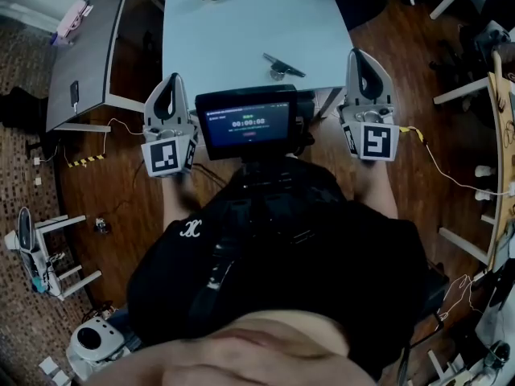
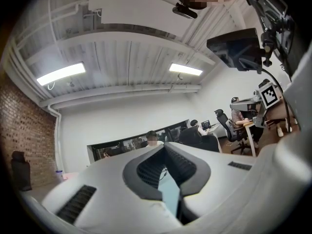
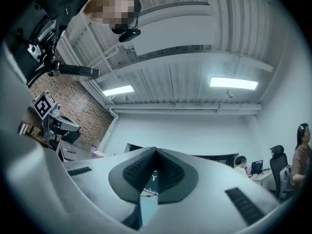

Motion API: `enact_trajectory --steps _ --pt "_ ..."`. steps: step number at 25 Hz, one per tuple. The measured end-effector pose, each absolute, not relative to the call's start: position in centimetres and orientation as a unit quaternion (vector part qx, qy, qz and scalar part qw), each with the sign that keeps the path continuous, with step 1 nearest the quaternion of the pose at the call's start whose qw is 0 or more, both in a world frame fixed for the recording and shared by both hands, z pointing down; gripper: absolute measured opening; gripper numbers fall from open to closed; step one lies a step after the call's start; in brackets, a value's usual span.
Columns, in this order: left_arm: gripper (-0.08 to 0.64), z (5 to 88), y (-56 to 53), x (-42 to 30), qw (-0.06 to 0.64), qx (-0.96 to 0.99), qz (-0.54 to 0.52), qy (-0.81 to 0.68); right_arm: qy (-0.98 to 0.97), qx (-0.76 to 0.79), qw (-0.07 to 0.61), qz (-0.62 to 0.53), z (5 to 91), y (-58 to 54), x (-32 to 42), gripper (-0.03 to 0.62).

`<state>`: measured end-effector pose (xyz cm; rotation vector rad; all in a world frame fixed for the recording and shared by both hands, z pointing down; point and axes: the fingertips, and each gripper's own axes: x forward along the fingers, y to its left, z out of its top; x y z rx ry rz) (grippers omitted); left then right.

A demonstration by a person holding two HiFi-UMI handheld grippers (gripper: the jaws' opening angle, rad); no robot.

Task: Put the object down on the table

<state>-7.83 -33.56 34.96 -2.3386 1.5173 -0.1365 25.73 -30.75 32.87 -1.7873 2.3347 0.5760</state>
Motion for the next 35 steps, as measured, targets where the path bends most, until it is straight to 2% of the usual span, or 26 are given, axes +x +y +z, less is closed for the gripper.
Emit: enact_trajectory --steps 9,17,21,26,35 --pt "0.012 33.5 -27.0 -9.0 0.196 -0.822 -0.035 0.533 0.763 -0.605 0.102 0.204 31.6 -23.7 25.4 -0.023" --pt "0.012 34.6 -15.6 -14.0 0.196 -0.830 -0.024 0.521 0.773 -0.585 0.091 0.227 32.4 -11.4 17.7 -0.021" --pt "0.012 36.6 -9.4 -18.6 0.175 -0.835 -0.029 0.520 0.773 -0.598 0.088 0.191 34.0 -4.1 13.7 -0.021" --pt "0.012 36.9 -5.2 -20.2 0.164 -0.839 -0.031 0.518 0.762 -0.612 0.091 0.189 33.7 0.5 13.2 -0.021" --pt "0.012 35.3 1.3 -20.3 0.188 -0.842 -0.018 0.505 0.746 -0.628 0.115 0.189 31.8 8.3 14.0 -0.021"
